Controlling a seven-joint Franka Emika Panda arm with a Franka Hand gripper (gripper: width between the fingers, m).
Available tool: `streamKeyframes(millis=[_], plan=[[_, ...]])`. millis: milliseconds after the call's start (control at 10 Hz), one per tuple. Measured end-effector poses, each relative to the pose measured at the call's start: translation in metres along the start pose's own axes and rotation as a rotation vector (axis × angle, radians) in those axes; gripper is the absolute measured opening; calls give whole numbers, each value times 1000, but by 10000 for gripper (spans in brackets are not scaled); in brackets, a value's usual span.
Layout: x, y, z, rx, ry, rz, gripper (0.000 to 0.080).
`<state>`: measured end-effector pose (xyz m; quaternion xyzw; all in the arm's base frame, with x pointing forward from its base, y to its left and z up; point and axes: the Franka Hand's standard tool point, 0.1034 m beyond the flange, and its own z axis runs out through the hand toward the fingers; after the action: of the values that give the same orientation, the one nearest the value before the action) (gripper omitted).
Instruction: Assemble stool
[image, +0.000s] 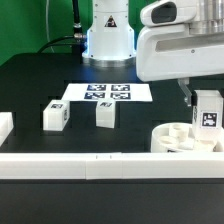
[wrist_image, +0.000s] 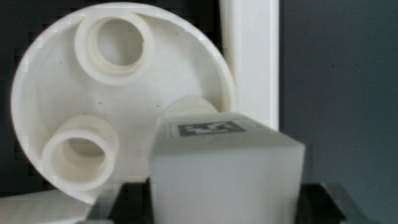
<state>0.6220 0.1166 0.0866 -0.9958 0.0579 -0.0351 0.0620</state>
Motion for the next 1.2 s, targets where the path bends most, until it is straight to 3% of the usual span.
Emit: streamKeyframes(millis=[100,500,1100,1200], plan=[[0,2,0,21,-3,78,341],[-3,-4,2,61,5,676,341],[-4,-8,3,92,-17,1002,341],[-3,-9,3,109,-23,1100,341]])
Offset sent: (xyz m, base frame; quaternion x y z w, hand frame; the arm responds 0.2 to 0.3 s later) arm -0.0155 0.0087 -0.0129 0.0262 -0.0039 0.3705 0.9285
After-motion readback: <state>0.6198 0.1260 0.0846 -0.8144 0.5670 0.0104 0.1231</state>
